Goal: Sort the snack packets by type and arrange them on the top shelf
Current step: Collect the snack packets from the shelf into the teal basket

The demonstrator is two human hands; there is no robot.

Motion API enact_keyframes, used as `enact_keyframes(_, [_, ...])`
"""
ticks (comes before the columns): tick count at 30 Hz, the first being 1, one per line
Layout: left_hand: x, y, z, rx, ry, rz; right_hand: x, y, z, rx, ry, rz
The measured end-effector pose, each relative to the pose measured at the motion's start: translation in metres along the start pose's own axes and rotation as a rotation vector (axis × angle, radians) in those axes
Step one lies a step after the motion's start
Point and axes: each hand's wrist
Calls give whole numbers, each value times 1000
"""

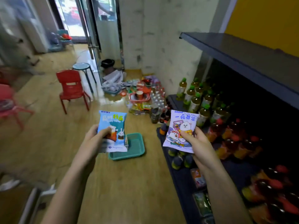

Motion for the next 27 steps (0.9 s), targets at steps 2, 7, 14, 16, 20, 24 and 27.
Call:
enact_keyframes(2, [-29,8,26,-24,-63,24,29,-1,29,20,-2,-9])
enact_keyframes(7, [-78,40,83,-93,-124,53,69,0,98,80,-35,-84])
enact_keyframes(14, [-100,112,175,-243,-178,32,110,-18,222,190,-24,-188])
enact_keyframes(16, [-99,137,207,-282,-179,17,125,-23,266,215,-17,-210])
enact_keyframes(20, [-93,195,280,-343,-189,73,158,-33,359,248,-20,-257])
enact_keyframes(24, [-82,258,357,-409,-156,102,197,-46,443,326,-1,-332])
enact_keyframes(27, [-76,314,411,-480,-149,116,225,-69,505,359,-11,-351])
Point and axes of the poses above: each hand's wrist, its own z-axis towards the middle knuckle, its own x-axis out of the palm, y = z × x, and after that the axes turned 15 degrees about x, right-handed
